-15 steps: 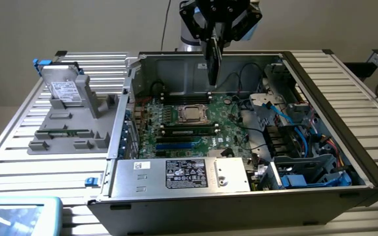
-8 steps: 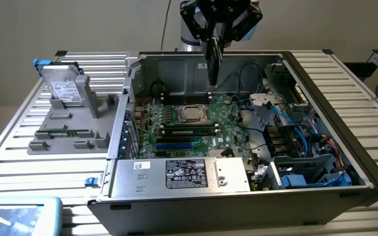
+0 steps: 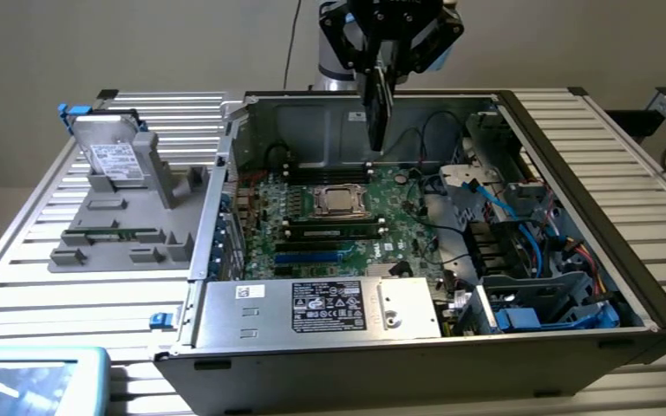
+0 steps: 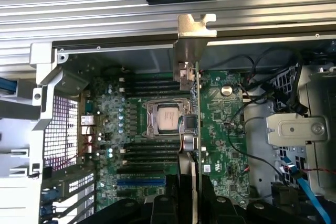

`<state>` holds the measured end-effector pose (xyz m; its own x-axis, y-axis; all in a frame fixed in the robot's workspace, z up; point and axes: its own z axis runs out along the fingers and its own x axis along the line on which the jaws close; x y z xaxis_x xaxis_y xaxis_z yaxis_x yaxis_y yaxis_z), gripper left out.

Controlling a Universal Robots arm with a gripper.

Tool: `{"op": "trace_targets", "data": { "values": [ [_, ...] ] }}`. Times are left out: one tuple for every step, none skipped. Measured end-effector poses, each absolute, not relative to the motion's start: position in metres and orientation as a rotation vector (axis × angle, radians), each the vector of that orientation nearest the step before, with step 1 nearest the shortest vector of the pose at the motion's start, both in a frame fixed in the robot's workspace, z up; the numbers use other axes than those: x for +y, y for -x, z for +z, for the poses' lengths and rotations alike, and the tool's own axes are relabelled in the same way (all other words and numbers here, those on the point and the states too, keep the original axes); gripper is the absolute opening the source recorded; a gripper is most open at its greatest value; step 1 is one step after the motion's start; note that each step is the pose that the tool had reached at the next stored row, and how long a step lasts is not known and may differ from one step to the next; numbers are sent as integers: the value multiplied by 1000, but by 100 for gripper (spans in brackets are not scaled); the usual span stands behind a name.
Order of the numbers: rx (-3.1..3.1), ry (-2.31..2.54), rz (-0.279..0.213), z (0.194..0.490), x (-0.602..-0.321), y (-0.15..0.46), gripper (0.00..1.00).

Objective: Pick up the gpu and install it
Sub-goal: 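Insert the gpu into the slot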

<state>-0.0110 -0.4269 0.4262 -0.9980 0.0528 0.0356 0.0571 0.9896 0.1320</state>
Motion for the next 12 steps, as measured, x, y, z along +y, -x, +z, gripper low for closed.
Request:
{"op": "trace_targets", "data": {
  "values": [
    [-3101,67,-209,426,-427,11,28],
    [-3100,43,-211,426,-427,11,28],
    [-3099,16,-214,426,-427,11,28],
    [-3098,-10,-216,426,-427,11,28],
    [-3096,-35,-218,426,-427,11,28],
    [-3095,-56,-221,426,-427,11,28],
    [-3093,-74,-225,426,-427,11,28],
    [-3091,-98,-230,426,-427,11,28],
    [-3089,-124,-234,426,-427,11,28],
    [-3086,-153,-239,426,-427,11,28],
    [-3083,-181,-241,426,-427,11,28],
    [-3080,-203,-240,426,-427,11,28]
  ]
}}
